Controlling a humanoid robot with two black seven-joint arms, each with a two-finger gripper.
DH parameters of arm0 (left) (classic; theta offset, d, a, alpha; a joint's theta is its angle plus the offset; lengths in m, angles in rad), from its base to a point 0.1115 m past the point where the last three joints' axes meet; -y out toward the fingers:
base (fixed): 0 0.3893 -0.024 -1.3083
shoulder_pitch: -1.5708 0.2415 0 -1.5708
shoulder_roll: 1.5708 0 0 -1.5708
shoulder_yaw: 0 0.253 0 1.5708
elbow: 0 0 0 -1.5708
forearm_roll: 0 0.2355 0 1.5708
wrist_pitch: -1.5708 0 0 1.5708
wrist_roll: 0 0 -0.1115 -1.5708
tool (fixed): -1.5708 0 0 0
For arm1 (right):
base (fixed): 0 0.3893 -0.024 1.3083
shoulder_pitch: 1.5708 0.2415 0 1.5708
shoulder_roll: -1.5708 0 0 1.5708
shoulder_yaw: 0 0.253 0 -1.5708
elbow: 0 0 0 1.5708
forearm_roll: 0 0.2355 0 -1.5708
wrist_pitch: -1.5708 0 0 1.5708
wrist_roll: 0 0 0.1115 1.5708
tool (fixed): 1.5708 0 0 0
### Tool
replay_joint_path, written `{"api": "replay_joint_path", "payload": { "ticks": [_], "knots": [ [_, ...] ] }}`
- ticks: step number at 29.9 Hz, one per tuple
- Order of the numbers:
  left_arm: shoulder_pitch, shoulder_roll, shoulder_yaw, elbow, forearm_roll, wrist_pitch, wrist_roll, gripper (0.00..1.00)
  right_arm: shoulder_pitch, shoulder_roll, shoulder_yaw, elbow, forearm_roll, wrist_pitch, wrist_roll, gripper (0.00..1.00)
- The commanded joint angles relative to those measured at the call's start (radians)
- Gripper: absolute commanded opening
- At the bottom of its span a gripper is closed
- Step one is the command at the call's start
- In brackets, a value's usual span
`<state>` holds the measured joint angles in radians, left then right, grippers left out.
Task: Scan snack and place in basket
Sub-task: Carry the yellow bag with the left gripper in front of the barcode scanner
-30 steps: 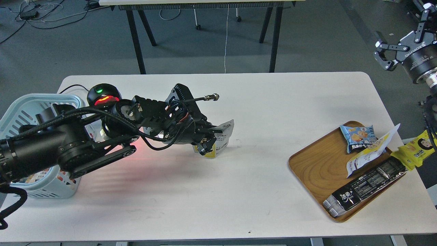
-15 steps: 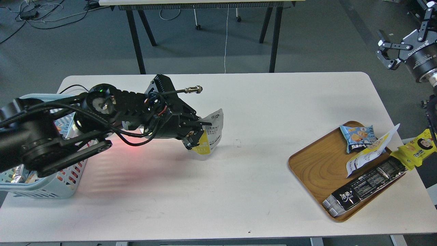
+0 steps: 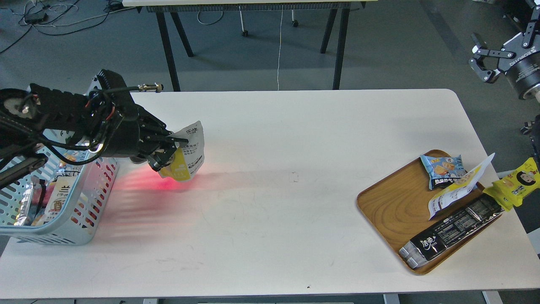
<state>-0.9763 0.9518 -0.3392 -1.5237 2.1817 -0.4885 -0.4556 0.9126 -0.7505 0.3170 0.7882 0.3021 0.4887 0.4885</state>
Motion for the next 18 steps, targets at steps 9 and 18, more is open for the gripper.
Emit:
{"api": "replay_joint_path", "payload": {
  "ticks": [9, 18],
  "knots": [
    [-0.005, 0.001, -0.003, 0.002, 0.0, 0.0, -0.002, 0.0, 0.002, -0.003, 0.001, -0.001, -0.008, 0.0, 0.0, 1.0],
    [-0.007, 0.007, -0.003, -0.004, 0.0, 0.0, -0.033, 0.0, 0.005, -0.001, 0.002, -0.001, -0.008, 0.0, 0.0, 1.0]
  ]
}}
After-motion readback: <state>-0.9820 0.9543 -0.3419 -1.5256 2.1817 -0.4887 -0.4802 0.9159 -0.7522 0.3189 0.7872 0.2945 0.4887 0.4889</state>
